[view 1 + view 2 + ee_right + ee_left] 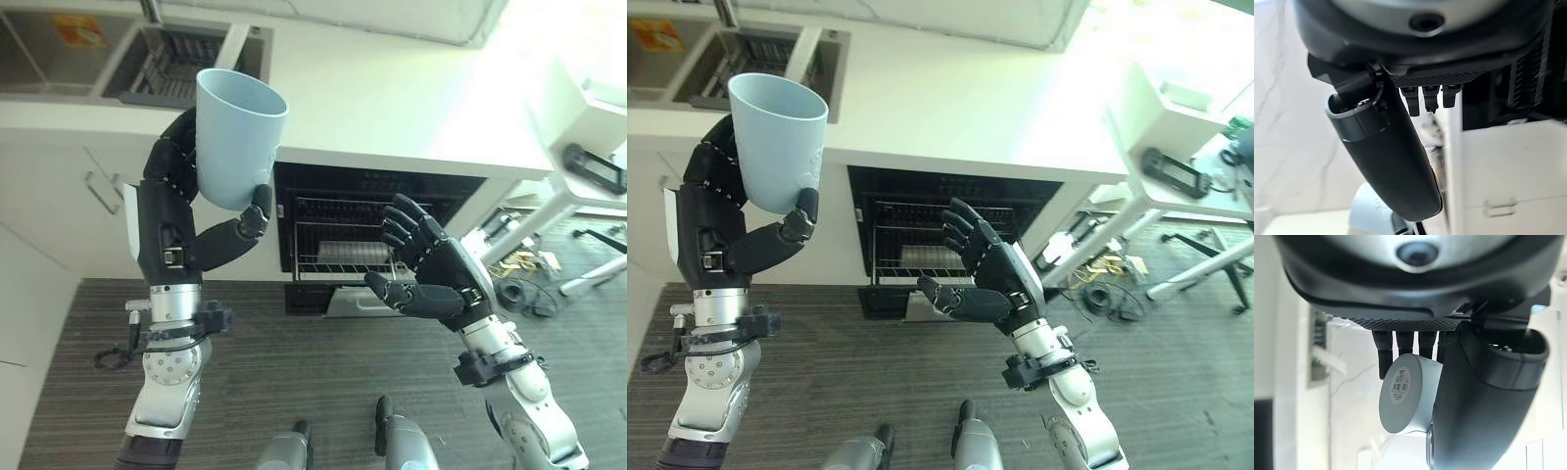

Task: Place the dishes in the dishwasher.

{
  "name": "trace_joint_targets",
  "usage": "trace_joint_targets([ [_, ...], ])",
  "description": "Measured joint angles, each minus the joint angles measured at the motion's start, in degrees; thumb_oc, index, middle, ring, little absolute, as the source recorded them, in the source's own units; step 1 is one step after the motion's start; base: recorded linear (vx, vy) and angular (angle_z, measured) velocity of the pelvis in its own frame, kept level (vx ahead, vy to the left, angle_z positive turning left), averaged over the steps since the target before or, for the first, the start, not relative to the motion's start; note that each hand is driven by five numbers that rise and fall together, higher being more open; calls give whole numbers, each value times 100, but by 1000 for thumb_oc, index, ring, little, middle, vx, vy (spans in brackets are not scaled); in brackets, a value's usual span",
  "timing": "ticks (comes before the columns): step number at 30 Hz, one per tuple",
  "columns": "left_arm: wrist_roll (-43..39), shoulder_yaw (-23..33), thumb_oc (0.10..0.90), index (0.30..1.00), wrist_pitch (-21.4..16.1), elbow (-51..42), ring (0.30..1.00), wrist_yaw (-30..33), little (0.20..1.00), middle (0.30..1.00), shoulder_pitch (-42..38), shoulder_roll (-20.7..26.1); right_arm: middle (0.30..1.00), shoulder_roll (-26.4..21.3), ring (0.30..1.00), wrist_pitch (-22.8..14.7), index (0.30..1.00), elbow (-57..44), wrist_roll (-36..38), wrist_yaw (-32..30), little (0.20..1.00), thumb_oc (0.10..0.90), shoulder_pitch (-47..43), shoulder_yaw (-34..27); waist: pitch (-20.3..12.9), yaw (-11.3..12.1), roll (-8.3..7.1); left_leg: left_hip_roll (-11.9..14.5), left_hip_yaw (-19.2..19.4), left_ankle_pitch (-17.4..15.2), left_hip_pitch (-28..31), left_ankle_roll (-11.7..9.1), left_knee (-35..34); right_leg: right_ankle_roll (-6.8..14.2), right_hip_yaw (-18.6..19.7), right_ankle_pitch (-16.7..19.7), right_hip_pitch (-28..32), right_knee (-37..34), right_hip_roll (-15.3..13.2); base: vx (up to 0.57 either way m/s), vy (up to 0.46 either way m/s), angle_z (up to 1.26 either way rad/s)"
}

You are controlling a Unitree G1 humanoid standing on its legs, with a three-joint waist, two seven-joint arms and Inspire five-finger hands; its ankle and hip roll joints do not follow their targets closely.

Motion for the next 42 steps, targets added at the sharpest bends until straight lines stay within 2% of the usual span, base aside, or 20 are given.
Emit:
trace_joint_targets([
  [3,0,84,400,300,-22,-86,300,21,300,300,119,-62,900,-73,900,16,900,-37,1,0,900,800,-32,-26,-5,16,-8,19,95,-63,147,-103,18,-34,-192,246,46,-179,38,201,-434,46],
  [4,-2,77,400,300,-26,-135,300,55,300,300,168,-92,900,-76,900,18,900,-37,2,-15,900,800,-26,-27,-12,20,-23,94,231,-114,193,-176,53,-139,-267,368,240,-400,105,182,-299,73],
  [5,2,79,400,300,-40,-180,300,134,300,300,191,-61,900,-93,900,17,900,-3,2,-65,900,800,-88,-19,-126,16,-217,167,445,-242,300,-379,37,-400,-426,601,526,-489,195,315,-500,56],
  [6,-3,66,400,300,-43,-192,300,191,300,300,228,-150,900,-110,900,37,900,136,2,-75,900,800,-252,-5,-134,16,-110,355,501,-261,332,-424,27,-383,-550,594,499,-339,319,283,-465,47],
  [8,-7,30,400,300,-37,-328,300,257,300,300,304,-169,900,-265,900,145,900,160,109,-105,900,800,-308,-64,-156,-40,-88,632,583,-257,716,-531,-451,-650,-715,80,538,126,507,207,-402,21],
  [9,-14,-18,400,300,-13,-405,300,278,300,300,375,-154,900,-281,900,190,900,142,134,-58,900,800,-179,-170,-233,-23,-161,707,678,-217,720,-628,-345,-797,-743,-93,543,202,563,174,-377,11],
  [10,-22,-18,400,300,-7,-594,300,281,300,300,472,-130,900,-302,900,190,900,136,238,-34,900,800,-65,-348,-281,-19,-140,943,886,-179,636,-686,-43,-973,-812,-232,616,186,793,157,-339,-12],
  [13,-66,-47,400,300,-8,-735,300,270,300,300,554,-127,900,-369,900,202,900,129,332,29,900,800,-15,-408,-289,-27,-124,1074,915,12,581,-776,179,-1169,-789,-389,613,308,943,80,-194,-22],
  [14,-60,-277,400,300,-9,-708,300,213,300,300,555,-126,900,-470,900,221,900,128,334,43,900,800,71,-429,-293,-55,-115,1064,976,66,344,-780,348,-1272,-780,-408,615,292,909,18,-46,8],
  [16,-60,-526,400,300,-21,-653,300,71,300,300,498,-133,900,-467,900,253,900,163,332,-11,900,800,27,-381,-295,-50,-89,931,1230,0,-68,-761,300,-1282,-876,-403,623,166,907,21,46,24],
  [18,-68,-780,400,300,-54,-378,300,-120,300,300,506,-148,900,-336,900,277,900,387,327,-114,900,800,-114,-190,-321,-163,86,821,1554,27,-575,-649,258,-1176,-1213,-301,811,-199,1019,46,141,62],
  [19,-64,-821,400,300,-58,-281,300,-163,300,300,487,-150,900,-292,900,301,900,389,329,-119,900,800,-53,-183,-327,-214,99,850,1618,42,-614,-629,262,-1171,-1301,-303,867,-238,1057,49,158,53],
  [23,-67,-828,400,300,-60,-96,300,-147,300,300,449,-153,900,-313,900,400,900,384,357,-112,900,800,-66,-142,-354,-203,163,860,1146,34,-353,-630,159,-1093,-1242,-242,846,-264,1167,58,126,-5],
  [25,-70,-836,400,300,-62,23,300,-214,300,300,348,-154,900,-347,900,501,900,394,609,-112,900,800,-57,-150,-361,-342,188,906,1239,73,-127,-682,-32,-1108,-1252,-212,814,-217,1156,71,80,1],
  [28,152,-1057,400,300,-57,369,300,-216,300,300,186,-154,900,-215,900,640,900,450,1037,-81,900,800,-40,-130,-371,-337,203,848,1330,137,-122,-653,62,-1059,-1168,-151,812,-198,1095,82,55,-17],
  [33,1166,-1189,400,300,-142,1021,300,236,300,300,-170,-37,900,-224,900,855,900,481,1754,247,900,800,-310,-87,-427,-302,125,737,1327,82,-178,-486,159,-1002,-1226,-75,831,-182,941,88,-13,8],
  [34,1341,-1197,400,300,-218,1194,300,442,300,300,-227,-55,900,-222,900,855,900,539,1803,251,900,800,-432,-29,-462,-297,72,741,1329,80,-177,-505,197,-1103,-1239,-10,862,-170,939,106,-82,5],
  [36,1860,-1226,400,300,-380,1521,300,746,300,300,-329,-13,900,-190,900,868,900,610,2051,310,900,800,-523,-5,-572,-195,-108,744,1321,47,-142,-489,237,-1134,-1271,17,927,-220,941,105,-85,4],
  [40,2422,-1244,400,300,-627,1573,300,1217,300,300,-335,105,900,-108,900,872,900,611,2257,465,900,800,-532,25,-576,-163,-144,747,1310,-28,-57,-455,293,-1133,-1272,32,1089,-297,949,78,-33,2],
  [42,2648,-1243,400,300,-778,1574,300,1479,300,300,-335,108,900,-106,900,885,900,612,2259,471,900,800,-536,106,-594,-147,-181,747,1317,-65,19,-438,313,-1051,-1263,-14,1140,-312,947,69,-28,-1],
])
